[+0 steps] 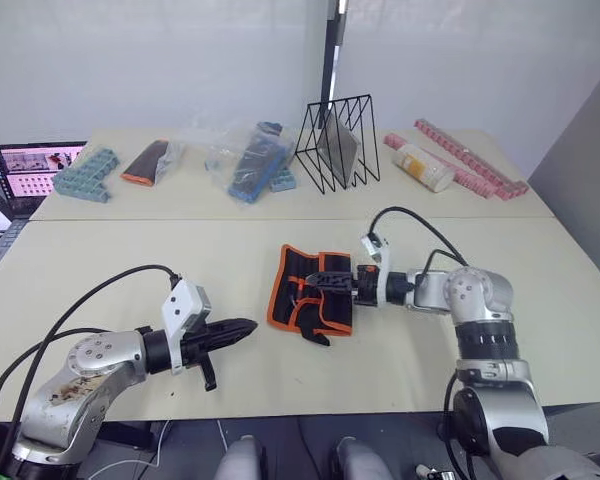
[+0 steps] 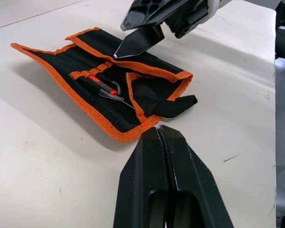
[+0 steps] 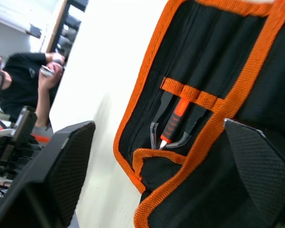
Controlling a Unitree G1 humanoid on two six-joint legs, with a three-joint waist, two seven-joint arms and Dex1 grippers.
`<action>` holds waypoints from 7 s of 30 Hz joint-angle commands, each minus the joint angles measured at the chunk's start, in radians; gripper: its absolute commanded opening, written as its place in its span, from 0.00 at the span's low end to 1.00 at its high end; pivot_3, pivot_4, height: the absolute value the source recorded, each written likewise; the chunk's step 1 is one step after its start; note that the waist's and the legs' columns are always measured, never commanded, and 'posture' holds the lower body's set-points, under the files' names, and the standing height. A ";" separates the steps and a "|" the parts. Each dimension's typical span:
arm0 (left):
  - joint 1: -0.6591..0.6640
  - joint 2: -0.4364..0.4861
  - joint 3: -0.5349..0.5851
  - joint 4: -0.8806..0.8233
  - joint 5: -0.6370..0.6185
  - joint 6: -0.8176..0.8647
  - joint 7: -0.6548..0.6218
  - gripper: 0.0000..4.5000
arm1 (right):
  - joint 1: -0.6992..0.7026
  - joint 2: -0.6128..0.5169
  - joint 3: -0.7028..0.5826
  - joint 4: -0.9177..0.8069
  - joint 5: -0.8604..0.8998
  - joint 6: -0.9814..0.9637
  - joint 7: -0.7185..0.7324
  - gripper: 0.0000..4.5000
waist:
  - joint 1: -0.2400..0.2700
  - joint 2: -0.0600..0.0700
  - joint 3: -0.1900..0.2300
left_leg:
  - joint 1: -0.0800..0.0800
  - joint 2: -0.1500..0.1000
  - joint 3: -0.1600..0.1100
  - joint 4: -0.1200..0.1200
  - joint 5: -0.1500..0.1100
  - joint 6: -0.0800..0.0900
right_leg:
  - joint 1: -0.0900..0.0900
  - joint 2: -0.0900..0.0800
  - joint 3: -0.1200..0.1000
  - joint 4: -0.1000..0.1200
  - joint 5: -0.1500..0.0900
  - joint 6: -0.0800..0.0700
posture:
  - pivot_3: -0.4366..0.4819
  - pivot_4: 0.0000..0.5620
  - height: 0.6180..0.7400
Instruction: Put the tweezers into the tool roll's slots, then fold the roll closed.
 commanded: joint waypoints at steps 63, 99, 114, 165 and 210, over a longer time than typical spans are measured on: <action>-0.297 -0.260 -0.070 0.378 -0.014 0.172 0.198 0.01 | 0.294 -0.130 0.347 -0.156 -0.360 -0.724 0.243 0.00 | -0.008 -0.001 0.000 | 0.012 0.000 -0.007 0.000 0.000 0.000 | 0.012 0.001 -0.001 0.000 0.000 0.000 | 0.48 0.27 0.55; -0.463 -0.354 -0.343 0.460 0.182 0.075 0.028 0.01 | 0.297 -0.038 0.375 -0.145 -0.414 -0.656 0.079 0.00 | -0.005 -0.001 -0.001 | 0.013 -0.002 -0.006 0.000 0.000 0.000 | 0.015 0.002 0.000 -0.001 0.000 0.000 | 0.48 0.27 0.55; -0.370 -0.493 -0.384 0.632 0.261 0.081 0.134 0.01 | 0.297 -0.065 0.271 -0.172 -0.364 -0.630 0.079 0.00 | 0.021 -0.001 -0.005 | 0.027 -0.008 -0.007 0.000 0.000 0.000 | 0.033 -0.002 -0.001 -0.007 -0.002 0.004 | 0.48 0.27 0.55; -0.373 -0.343 -0.212 0.460 0.083 0.004 -0.054 0.65 | 0.170 -0.156 0.384 -0.045 -0.481 -0.703 0.151 0.00 | 0.017 0.000 -0.005 | 0.020 -0.010 -0.016 -0.003 -0.002 0.004 | 0.033 -0.006 0.000 -0.018 -0.001 0.009 | 0.48 0.27 0.55; -0.366 -0.405 -0.367 0.696 0.311 -0.027 0.022 0.01 | -0.207 0.073 0.217 0.871 -0.574 -1.306 -0.009 0.00 | -0.038 0.000 -0.030 | 0.034 -0.007 -0.015 -0.014 -0.001 0.006 | 0.039 -0.002 0.002 -0.018 -0.001 0.006 | 0.48 0.27 0.55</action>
